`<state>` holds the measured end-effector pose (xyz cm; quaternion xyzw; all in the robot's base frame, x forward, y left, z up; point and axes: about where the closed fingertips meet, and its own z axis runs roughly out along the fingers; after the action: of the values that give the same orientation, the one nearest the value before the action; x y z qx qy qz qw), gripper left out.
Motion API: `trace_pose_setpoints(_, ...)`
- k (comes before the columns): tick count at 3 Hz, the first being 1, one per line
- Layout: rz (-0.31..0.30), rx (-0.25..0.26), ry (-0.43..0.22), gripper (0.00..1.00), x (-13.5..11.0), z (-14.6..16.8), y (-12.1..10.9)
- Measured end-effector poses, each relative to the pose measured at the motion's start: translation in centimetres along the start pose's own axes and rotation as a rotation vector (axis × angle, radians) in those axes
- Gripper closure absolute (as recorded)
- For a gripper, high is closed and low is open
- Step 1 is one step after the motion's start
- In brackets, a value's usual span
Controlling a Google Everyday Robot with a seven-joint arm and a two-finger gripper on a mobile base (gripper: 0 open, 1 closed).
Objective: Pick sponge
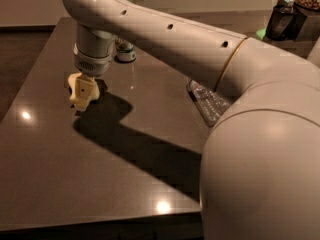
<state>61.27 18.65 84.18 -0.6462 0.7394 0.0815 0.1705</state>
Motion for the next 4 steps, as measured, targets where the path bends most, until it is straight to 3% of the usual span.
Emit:
trace_pose_setpoints(2, 0.021, -0.016, -0.015, 0.68, -0.2, -0.9, -0.2)
trace_pose_setpoints(3, -0.011, -0.023, -0.048, 0.91, 0.1, -3.9, -0.4)
trace_pose_setpoints(4, -0.086, -0.031, -0.081, 1.00, -0.1, -7.4, -0.1)
